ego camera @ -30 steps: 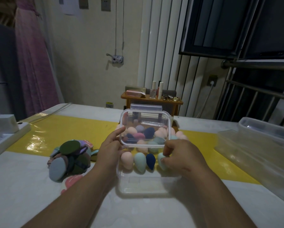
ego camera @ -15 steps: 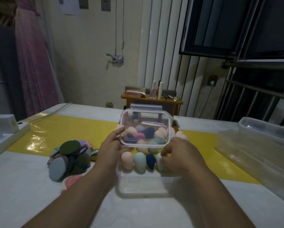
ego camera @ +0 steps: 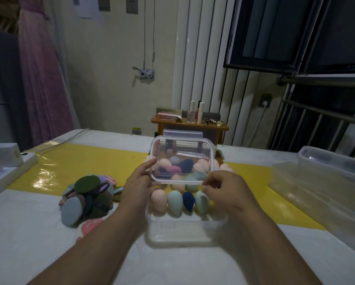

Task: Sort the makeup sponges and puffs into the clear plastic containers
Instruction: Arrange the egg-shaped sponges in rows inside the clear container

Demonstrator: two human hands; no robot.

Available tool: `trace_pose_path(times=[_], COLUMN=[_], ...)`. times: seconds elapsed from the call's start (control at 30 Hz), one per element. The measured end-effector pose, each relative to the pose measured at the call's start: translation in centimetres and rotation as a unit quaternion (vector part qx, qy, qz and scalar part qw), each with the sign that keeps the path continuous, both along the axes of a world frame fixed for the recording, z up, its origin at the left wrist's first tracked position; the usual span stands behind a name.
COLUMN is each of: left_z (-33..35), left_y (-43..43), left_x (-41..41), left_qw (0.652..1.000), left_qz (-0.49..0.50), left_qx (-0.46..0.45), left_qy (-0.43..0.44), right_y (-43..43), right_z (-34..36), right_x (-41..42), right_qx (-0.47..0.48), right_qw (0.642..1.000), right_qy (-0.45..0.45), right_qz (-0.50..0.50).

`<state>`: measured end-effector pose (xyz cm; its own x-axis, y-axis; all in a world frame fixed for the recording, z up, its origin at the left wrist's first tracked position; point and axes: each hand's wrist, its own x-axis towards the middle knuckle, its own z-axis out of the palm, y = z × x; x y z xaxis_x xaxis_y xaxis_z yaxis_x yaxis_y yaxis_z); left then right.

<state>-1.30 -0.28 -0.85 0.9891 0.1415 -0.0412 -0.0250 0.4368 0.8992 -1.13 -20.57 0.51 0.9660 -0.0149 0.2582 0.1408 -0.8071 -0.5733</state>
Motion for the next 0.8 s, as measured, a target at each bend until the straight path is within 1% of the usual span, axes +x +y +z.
trace_pose_path(times=[0.13,0.23,0.37,0.43,0.5,0.53,0.57,0.6,0.63,0.67,0.7,0.73,0.8], left_z=[0.0,0.0,-0.2,-0.1,-0.1,-0.2,-0.2,-0.4,-0.5,-0.6,-0.6,-0.6,-0.5], left_y=[0.0,0.0,0.1,0.1,0.1,0.1,0.2,0.2,0.3,0.3,0.3,0.3,0.3], left_x=[0.0,0.1,0.2,0.2,0.3,0.3,0.4,0.4,0.6,0.6,0.6,0.6,0.6], left_qw=[1.0,1.0,1.0,1.0,1.0,1.0,1.0,1.0,1.0,1.0,1.0,1.0,1.0], left_qz=[0.001,0.001,0.0,0.004,0.005,0.004,0.006,0.004,0.006,0.006,0.007,0.005,0.001], left_qx=[-0.005,-0.012,-0.009,-0.006,-0.007,-0.007,-0.002,0.004,0.011,0.012,0.01,0.004,-0.002], left_qy=[-0.004,-0.003,-0.001,-0.007,-0.007,-0.006,-0.003,-0.003,0.0,-0.001,-0.001,-0.003,-0.006], right_y=[-1.0,-2.0,-2.9,-3.2,-3.0,-2.9,-2.8,-2.9,-3.2,-3.2,-3.0,-2.8,-3.1], right_z=[-0.2,-0.8,-2.4,-3.1,-3.7,-3.9,-4.2,-4.9,-5.2,-4.9,-4.7,-4.2,-4.0], right_x=[0.6,1.3,2.6,3.1,3.3,3.0,3.0,3.5,3.9,3.7,3.6,3.6,3.7], right_qx=[0.082,0.099,0.08,0.049,0.017,0.019,-0.014,-0.006,-0.004,-0.008,-0.016,-0.045,-0.033], right_qw=[0.992,0.988,0.994,0.997,0.999,0.999,1.0,1.0,1.0,0.998,0.999,0.999,0.997], right_qy=[-0.077,-0.071,0.007,0.035,0.037,0.034,0.008,0.01,-0.001,0.015,0.03,0.027,0.059], right_qz=[-0.053,-0.094,-0.078,-0.056,-0.015,0.014,0.026,0.012,0.031,0.052,0.027,-0.013,-0.031])
